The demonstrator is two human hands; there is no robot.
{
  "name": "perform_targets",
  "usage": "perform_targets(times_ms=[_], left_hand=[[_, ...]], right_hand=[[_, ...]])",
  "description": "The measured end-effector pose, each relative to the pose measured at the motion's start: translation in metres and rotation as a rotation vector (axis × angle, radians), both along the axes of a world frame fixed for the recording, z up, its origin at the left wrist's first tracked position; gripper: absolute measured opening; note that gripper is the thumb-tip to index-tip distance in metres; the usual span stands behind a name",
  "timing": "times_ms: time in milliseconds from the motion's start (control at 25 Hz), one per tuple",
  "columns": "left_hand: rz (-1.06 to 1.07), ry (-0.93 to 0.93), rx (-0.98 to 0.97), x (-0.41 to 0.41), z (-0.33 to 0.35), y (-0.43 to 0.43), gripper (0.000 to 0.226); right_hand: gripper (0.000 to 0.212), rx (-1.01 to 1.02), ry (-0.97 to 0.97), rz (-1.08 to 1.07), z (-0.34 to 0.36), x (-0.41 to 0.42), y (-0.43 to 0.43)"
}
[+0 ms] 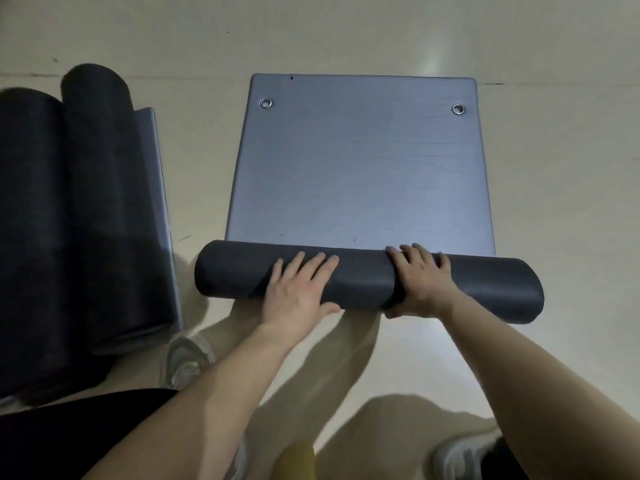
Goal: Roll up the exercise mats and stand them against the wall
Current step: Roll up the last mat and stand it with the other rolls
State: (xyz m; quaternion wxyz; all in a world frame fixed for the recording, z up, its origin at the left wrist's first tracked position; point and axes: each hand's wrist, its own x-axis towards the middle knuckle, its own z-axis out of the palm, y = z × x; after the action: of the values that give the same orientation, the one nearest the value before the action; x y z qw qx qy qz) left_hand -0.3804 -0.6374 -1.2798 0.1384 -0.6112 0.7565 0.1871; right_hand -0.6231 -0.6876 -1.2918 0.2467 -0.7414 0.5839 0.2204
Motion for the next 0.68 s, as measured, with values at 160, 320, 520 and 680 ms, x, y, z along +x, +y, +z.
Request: perform_targets(times_ms=[160,320,520,680], left_hand=[[-0.053,-0.065,-0.045,0.000,-0.021,-0.044,0.129],[-0.038,0.041,-0.006,0.004,-0.028,-0.128,0.130],[-0.142,-0.125,-0.049,0.002,-0.037,-0.162,0.140],[-0.144,-0.097,0.100,0.000,-0.010,-0.162,0.123]], right_hand=[[0.115,-0.317,-0.076,-0.070,0.002,-0.011,-0.010],[0.145,-0.348,0.117,0.048,-0.032,-0.021,-0.001],[0.125,-0.320,0.063,0.115,-0.025,-0.026,-0.114],[0.116,-0.161,0.071,0.145,-0.006,-0.016,-0.094]])
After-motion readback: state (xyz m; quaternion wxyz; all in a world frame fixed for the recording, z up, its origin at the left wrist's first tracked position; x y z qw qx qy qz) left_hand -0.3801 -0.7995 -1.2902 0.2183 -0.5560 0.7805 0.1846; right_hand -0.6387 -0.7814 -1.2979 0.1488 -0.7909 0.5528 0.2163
